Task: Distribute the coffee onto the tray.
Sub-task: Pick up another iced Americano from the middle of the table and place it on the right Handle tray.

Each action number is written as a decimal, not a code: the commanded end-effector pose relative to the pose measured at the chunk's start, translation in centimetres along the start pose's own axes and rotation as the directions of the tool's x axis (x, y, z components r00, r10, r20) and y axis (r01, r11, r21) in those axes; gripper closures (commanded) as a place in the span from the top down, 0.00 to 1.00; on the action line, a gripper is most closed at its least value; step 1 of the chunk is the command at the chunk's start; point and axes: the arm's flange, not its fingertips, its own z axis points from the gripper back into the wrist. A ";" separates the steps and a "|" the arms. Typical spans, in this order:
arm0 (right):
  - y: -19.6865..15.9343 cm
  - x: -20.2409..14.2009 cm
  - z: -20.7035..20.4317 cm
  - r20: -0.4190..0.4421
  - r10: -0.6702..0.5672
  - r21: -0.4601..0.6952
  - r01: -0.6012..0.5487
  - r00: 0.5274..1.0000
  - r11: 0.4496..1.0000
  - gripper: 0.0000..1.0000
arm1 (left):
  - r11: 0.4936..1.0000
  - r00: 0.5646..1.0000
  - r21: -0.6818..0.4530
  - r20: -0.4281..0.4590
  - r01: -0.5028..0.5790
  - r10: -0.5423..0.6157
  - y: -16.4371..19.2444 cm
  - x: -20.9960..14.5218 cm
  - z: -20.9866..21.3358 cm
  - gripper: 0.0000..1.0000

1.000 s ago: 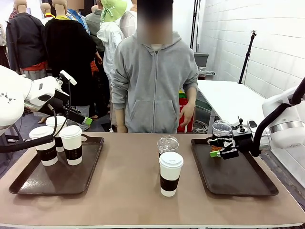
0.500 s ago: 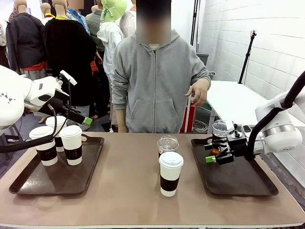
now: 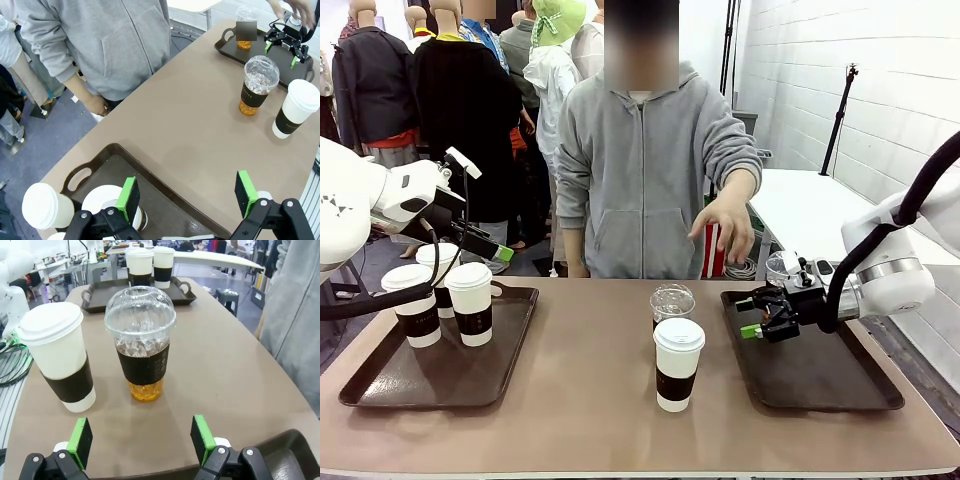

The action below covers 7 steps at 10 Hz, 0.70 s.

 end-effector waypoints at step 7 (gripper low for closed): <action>-1.5 0.9 -4.3 0.052 0.045 0.072 -0.049 0.998 0.996 1.00 | 1.000 1.000 -0.004 0.000 -0.004 0.004 0.2 -0.2 -0.1 1.00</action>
